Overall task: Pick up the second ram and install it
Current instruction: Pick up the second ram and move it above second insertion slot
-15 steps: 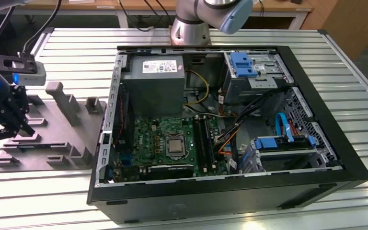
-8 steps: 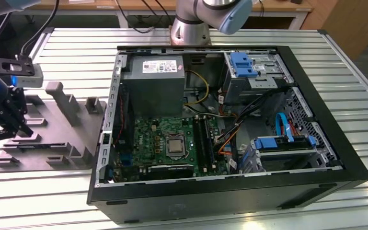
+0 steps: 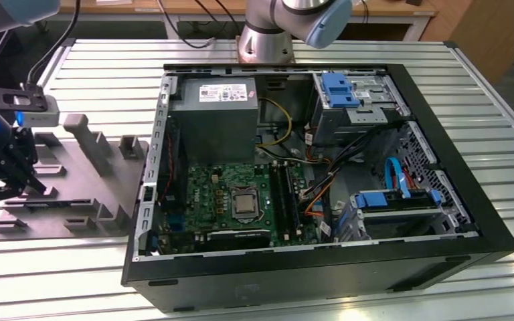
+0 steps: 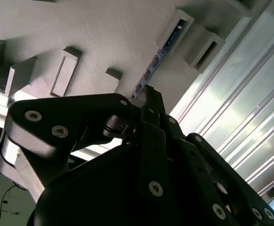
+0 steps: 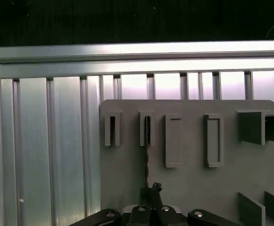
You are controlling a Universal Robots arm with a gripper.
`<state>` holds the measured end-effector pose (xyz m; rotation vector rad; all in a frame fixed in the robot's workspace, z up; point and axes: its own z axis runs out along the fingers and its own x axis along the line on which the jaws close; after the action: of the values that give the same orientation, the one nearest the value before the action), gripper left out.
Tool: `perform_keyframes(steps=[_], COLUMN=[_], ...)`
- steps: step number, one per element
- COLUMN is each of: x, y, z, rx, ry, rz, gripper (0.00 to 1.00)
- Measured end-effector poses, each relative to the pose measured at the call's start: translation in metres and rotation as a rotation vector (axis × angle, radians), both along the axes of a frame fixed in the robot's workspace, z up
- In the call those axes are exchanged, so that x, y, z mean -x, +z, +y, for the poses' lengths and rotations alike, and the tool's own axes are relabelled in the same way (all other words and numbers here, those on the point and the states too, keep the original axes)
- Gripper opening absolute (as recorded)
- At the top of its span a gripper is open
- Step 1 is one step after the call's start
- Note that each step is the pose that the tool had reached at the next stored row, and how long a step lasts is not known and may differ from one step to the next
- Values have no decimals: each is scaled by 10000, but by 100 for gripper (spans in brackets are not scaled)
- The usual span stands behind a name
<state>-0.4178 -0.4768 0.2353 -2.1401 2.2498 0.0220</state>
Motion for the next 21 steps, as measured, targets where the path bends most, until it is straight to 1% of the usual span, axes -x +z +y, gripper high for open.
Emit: perform_keyframes(steps=[2,6,9,17,19,20,21], x=[2,3,2,2,2,2,2], y=[-17,-82,-108,-115,-115,-115,-115], z=[0,-4,-4,-5,-5,-5,-5], rx=[-2,-2,-2,0,1,1,2], ry=[56,108,115,118,118,118,118], rz=[-2,-2,-2,-1,-1,-1,-1], gripper=[10,10,10,10,11,16,16])
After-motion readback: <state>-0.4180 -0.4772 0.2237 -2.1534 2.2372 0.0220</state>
